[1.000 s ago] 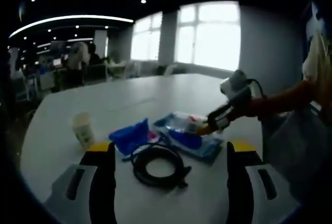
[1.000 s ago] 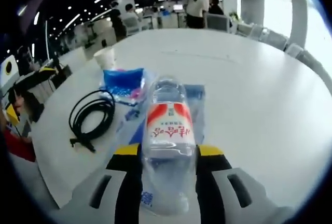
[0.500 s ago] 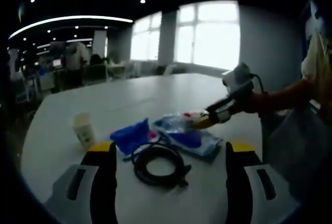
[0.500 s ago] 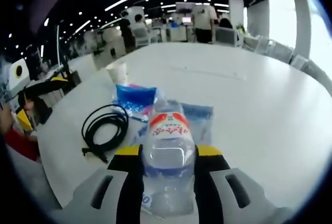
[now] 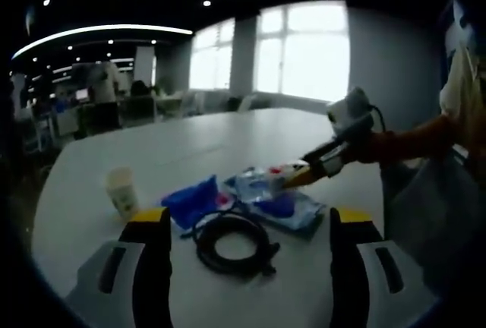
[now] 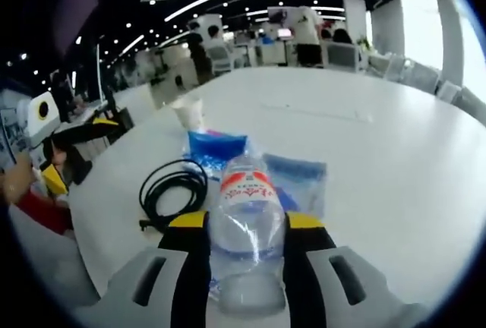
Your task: Arrange the tabletop items into an orderly group along one side of the table until the central work area is clear of visible clutter.
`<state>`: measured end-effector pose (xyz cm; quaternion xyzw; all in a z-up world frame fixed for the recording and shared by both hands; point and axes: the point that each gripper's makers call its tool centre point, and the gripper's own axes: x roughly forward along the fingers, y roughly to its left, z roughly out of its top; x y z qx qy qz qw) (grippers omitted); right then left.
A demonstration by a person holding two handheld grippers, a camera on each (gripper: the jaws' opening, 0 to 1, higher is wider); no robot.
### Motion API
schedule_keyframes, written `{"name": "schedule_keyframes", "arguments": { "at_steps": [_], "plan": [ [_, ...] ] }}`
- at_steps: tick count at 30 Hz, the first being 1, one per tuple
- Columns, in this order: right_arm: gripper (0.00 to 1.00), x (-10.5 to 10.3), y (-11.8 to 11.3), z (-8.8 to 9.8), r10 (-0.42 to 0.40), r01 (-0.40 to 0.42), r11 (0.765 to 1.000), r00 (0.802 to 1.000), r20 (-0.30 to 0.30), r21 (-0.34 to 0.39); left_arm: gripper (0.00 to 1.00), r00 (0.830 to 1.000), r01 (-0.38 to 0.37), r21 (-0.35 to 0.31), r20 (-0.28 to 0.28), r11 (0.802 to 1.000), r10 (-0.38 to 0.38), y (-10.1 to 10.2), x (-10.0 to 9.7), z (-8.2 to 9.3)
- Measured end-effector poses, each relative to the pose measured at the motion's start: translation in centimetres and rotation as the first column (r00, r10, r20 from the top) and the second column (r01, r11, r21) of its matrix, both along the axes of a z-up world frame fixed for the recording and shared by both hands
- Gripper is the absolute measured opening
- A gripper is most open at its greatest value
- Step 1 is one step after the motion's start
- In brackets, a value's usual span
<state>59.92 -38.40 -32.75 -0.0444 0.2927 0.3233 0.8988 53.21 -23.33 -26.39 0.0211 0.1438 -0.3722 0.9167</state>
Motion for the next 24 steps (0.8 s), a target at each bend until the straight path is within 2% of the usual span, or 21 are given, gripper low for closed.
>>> {"name": "schedule_keyframes", "arguments": {
  "at_steps": [9, 14, 19, 24],
  "plan": [
    [0.34, -1.7, 2.1, 1.3, 0.083, -0.082, 0.995, 0.996, -0.016, 0.058, 0.80, 0.999, 0.052, 0.019, 0.007, 0.998, -0.052, -0.6, -0.3, 0.1],
    [0.34, -3.1, 2.8, 2.0, 0.161, -0.161, 0.986, 0.987, 0.000, 0.047, 0.80, 0.995, 0.103, 0.045, 0.014, 0.994, -0.104, -1.3, -0.3, 0.1],
    [0.34, -4.5, 3.3, 2.6, 0.225, -0.225, 0.974, 0.974, 0.005, 0.030, 0.79, 0.983, 0.180, 0.091, 0.015, 0.979, -0.182, -2.3, -0.4, -0.1],
    [0.34, -6.1, 3.9, 2.8, 0.297, -0.297, 0.955, 0.955, -0.004, 0.009, 0.79, 0.955, 0.293, 0.132, 0.004, 0.947, -0.296, -4.0, -1.0, -0.4]
  ]
}}
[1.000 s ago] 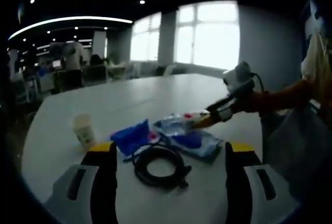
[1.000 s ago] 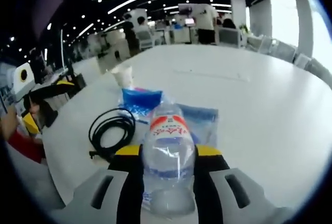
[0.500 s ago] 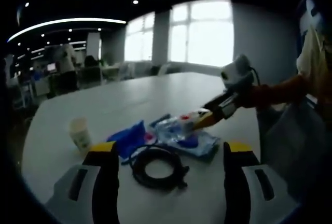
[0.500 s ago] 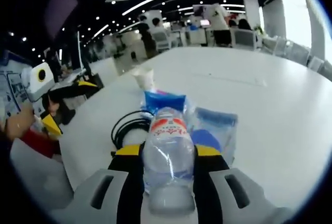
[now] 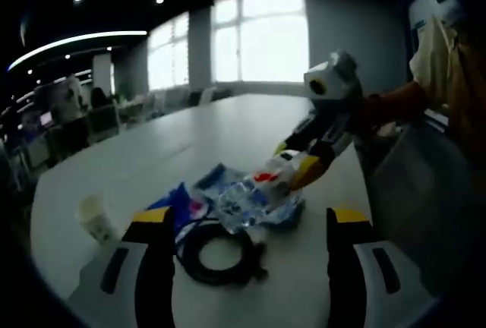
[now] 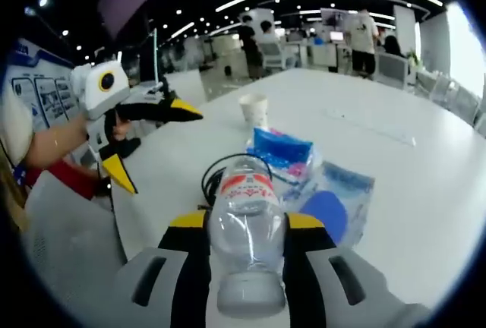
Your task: Arrange the tabletop items into an orderly group along one side of the table until the central work area is clear of visible clutter.
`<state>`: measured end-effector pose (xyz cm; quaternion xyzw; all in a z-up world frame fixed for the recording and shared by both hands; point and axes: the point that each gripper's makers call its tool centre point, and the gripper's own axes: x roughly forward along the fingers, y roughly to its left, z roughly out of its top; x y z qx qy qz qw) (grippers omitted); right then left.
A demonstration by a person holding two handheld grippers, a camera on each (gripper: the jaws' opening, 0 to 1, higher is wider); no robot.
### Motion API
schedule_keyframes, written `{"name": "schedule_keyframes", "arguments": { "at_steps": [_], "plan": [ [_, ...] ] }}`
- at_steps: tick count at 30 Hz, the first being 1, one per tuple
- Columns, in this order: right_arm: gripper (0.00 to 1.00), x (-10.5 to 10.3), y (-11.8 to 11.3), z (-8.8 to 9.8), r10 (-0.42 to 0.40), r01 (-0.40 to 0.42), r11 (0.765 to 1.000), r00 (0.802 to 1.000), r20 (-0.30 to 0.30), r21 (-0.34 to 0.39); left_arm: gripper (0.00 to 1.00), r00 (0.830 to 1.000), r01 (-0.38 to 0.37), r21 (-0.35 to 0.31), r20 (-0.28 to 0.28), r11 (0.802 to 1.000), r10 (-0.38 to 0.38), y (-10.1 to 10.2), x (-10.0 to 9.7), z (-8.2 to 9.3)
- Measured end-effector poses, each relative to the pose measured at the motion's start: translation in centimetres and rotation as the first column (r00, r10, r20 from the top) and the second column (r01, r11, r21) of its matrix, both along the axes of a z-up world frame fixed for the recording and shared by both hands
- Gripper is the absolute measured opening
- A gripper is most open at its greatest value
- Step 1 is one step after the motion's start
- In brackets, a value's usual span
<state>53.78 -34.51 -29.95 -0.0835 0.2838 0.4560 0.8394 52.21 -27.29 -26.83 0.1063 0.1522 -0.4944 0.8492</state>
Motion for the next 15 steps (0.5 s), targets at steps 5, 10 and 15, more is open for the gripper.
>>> {"name": "schedule_keyframes", "arguments": {
  "at_steps": [5, 10, 15],
  "plan": [
    [0.34, -1.2, 0.3, 0.1, 0.050, -0.050, 0.999, 0.999, -0.007, -0.012, 0.80, 0.994, 0.106, 0.044, -0.005, 0.993, -0.106, -1.5, -0.6, -0.8],
    [0.35, -2.3, 0.6, 0.1, 0.105, -0.105, 0.994, 0.994, -0.008, -0.029, 0.79, 0.981, 0.195, 0.101, -0.017, 0.976, -0.194, -2.7, -0.2, -1.6],
    [0.35, -2.8, 0.7, 0.3, 0.140, -0.140, 0.989, 0.990, -0.007, -0.037, 0.75, 0.967, 0.255, 0.154, -0.050, 0.955, -0.250, -3.2, -0.2, -3.1]
  ]
}}
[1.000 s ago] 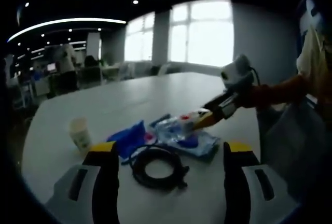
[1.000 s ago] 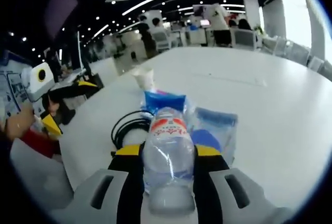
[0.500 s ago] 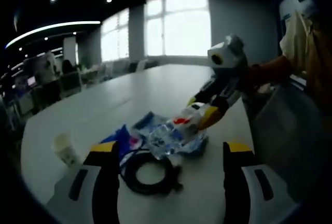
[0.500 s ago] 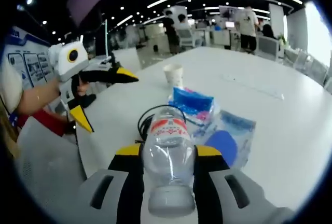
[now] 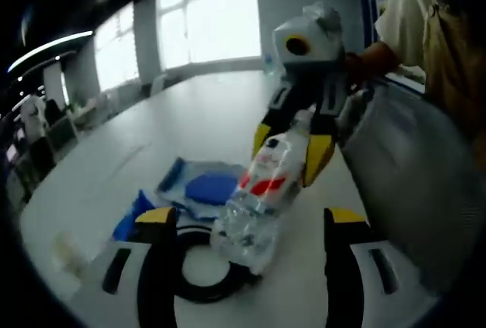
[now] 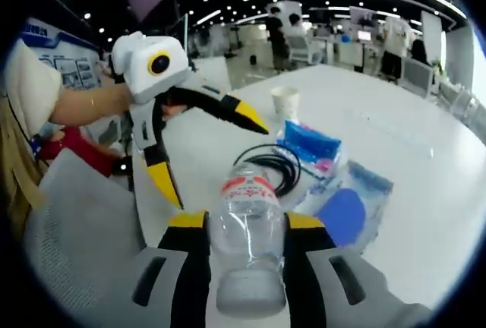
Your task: Arrange the tabletop items into an orderly group along one side of the table until the central work area is clear of visible clutter.
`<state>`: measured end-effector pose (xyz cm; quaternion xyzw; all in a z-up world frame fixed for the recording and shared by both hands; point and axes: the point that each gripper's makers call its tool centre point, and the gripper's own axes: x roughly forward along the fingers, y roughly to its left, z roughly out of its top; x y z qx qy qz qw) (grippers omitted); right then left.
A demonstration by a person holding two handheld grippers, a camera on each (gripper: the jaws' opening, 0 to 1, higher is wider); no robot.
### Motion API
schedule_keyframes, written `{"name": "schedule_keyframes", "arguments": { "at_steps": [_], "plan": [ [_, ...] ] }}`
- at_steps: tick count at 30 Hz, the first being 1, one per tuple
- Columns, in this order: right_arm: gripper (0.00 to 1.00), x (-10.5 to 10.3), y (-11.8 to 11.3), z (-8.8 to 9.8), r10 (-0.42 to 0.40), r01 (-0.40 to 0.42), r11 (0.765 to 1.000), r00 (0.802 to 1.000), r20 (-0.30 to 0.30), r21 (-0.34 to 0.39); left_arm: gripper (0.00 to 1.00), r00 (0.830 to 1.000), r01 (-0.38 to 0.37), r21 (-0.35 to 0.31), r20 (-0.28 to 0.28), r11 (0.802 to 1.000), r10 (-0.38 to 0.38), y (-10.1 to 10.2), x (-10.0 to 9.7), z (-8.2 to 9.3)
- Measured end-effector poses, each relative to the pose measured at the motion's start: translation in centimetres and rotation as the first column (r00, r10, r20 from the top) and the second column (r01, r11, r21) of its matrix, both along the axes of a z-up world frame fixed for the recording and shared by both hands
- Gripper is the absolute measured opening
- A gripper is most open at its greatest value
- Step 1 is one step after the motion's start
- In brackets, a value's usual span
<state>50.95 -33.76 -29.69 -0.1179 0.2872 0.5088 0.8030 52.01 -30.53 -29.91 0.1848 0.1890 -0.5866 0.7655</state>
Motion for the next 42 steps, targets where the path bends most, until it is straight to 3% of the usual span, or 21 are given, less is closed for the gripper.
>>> {"name": "schedule_keyframes", "arguments": {
  "at_steps": [5, 9, 19, 26, 33, 42],
  "plan": [
    [0.35, -0.4, -0.1, -0.4, 0.024, -0.024, 0.999, 1.000, 0.009, -0.026, 0.65, 0.998, 0.054, -0.026, -0.031, 0.998, -0.055, -0.8, -0.4, -0.3],
    [0.34, -0.7, -0.2, -0.9, 0.045, -0.045, 0.998, 0.999, 0.008, -0.050, 0.61, 0.992, 0.124, 0.059, -0.030, 0.991, -0.123, -1.0, -0.5, -1.7],
    [0.34, -1.5, -0.3, -1.3, 0.099, -0.096, 0.991, 0.995, 0.032, -0.094, 0.52, 0.973, 0.224, 0.079, -0.069, 0.971, -0.218, -2.8, -1.5, -2.9],
    [0.35, -1.6, 0.0, -1.2, 0.124, -0.119, 0.988, 0.991, 0.047, -0.102, 0.47, 0.962, 0.270, 0.121, -0.062, 0.955, -0.264, -3.4, -2.3, -3.8],
    [0.36, -1.9, 0.7, -0.9, 0.173, -0.160, 0.978, 0.980, 0.094, -0.130, 0.39, 0.942, 0.335, 0.190, -0.044, 0.923, -0.333, -4.0, -3.2, -4.6],
    [0.38, -2.0, 0.7, -0.8, 0.197, -0.180, 0.972, 0.975, 0.104, -0.150, 0.38, 0.937, 0.345, 0.225, -0.034, 0.911, -0.347, -4.2, -3.4, -5.0]
  ]
}}
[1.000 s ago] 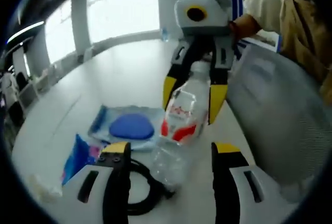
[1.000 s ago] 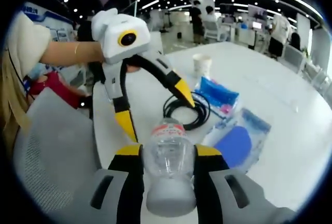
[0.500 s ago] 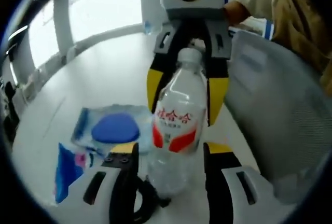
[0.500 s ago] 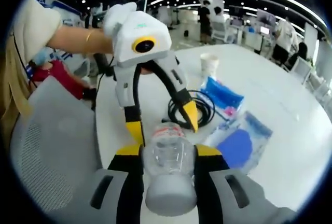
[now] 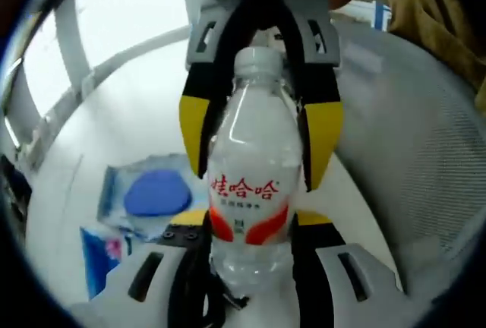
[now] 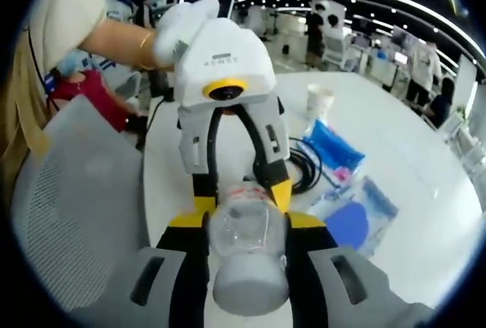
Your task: Arrange the tabletop items into an orderly group along one side of the table until the central work area is clear of visible clutter.
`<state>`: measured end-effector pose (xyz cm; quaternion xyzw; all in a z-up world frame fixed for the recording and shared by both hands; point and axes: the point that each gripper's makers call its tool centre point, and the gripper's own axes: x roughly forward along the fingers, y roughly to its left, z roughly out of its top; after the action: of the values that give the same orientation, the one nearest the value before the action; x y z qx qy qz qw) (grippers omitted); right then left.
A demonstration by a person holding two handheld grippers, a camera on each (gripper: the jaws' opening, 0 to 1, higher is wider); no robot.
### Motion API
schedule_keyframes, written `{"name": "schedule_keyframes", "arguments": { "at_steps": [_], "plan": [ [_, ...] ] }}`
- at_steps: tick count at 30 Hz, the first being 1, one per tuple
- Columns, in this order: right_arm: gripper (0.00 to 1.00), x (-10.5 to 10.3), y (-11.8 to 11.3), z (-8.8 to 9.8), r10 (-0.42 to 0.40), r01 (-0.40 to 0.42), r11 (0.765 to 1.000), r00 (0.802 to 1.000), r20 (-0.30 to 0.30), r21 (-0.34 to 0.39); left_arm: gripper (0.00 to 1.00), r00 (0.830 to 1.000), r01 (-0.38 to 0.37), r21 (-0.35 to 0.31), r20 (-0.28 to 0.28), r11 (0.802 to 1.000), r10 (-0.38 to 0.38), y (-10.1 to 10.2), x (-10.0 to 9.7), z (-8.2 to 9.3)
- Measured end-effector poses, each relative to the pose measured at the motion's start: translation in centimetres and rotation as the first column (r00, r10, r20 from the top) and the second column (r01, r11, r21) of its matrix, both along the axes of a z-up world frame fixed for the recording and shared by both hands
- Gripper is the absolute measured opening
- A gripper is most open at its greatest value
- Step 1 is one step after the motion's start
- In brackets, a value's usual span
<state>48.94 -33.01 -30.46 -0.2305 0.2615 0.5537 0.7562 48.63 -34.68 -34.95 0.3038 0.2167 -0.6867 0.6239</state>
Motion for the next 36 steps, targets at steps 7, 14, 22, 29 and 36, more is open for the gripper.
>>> {"name": "schedule_keyframes", "arguments": {
  "at_steps": [7, 14, 22, 29, 36],
  "plan": [
    [0.40, 0.4, 0.5, 0.4, -0.004, 0.004, 0.999, 1.000, -0.001, 0.039, 0.37, 0.998, -0.059, -0.019, 0.003, 0.998, 0.059, 0.3, 0.3, 0.1],
    [0.51, 1.7, 0.9, 1.8, -0.138, 0.153, 0.974, 0.986, -0.098, 0.166, 0.36, 0.993, -0.122, -0.057, -0.012, 0.991, 0.121, 0.3, 0.6, 0.3],
    [0.75, 3.2, 0.4, 3.7, -0.270, 0.322, 0.893, 0.942, -0.198, 0.314, 0.36, 0.956, -0.288, -0.140, -0.104, 0.947, 0.275, 0.7, 1.6, 0.6],
    [0.85, 4.6, -1.5, 4.1, -0.372, 0.423, 0.834, 0.905, -0.204, 0.355, 0.36, 0.890, -0.449, -0.242, -0.207, 0.860, 0.406, 1.1, 2.0, 1.0],
    [0.70, 5.0, -3.1, 4.4, -0.420, 0.471, 0.803, 0.882, -0.214, 0.366, 0.36, 0.851, -0.524, -0.267, -0.214, 0.809, 0.480, 1.7, 2.4, 1.0]
  ]
}}
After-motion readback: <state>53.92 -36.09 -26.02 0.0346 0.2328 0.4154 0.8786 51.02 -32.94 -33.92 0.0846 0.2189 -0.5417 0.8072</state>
